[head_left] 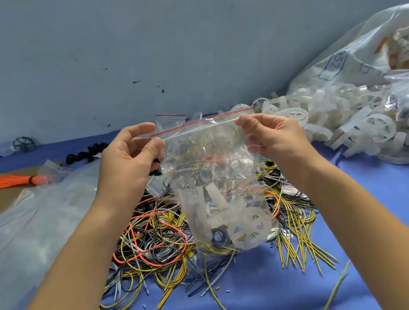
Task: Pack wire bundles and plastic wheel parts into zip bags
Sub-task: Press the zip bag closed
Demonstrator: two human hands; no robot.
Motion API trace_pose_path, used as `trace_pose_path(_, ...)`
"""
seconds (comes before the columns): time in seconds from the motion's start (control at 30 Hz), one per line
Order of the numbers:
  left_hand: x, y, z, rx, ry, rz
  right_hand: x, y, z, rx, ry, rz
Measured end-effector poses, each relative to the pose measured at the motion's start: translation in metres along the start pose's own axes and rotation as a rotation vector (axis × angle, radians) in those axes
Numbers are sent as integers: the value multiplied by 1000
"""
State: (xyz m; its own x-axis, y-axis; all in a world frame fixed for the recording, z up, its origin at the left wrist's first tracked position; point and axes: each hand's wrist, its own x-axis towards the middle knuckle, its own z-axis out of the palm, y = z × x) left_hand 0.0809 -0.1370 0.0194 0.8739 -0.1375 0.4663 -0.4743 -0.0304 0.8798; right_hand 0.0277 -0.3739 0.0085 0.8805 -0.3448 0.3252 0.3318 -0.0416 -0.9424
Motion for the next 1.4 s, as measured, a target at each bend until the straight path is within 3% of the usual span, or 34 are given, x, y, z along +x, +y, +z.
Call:
trace_pose_path(0.37, -6, 10, -2, -4, -56, 26, 1, -13, 6, 274, -45, 68)
trace_pose_path(0.5, -12, 20, 1, 89, -110, 120, -3, -39, 10, -402, 101, -417)
trace_pose_path(0.57, -15, 26, 4, 127, -156, 179, -9, -52, 16, -682, 23, -591)
trace_pose_path(0.67, -21, 32, 7, 170, -212, 255, -21, -61, 29, -930, -227, -605)
trace_pose_path(0.77, -25, 35, 8, 232, -232, 328, -23, -59, 34, -1079, -316, -603)
trace_pose_path(0.93, -26, 38, 3, 230, -236, 318, -20, -57, 30, -965, -306, -602)
trace_pose_path(1.13, -27, 38, 9, 282, -235, 266, -24, -56, 39, -986, -277, -670)
trace_pose_path(1.4, -25, 38, 1, 360, -202, 228, -18, -57, 28, -976, -269, -628)
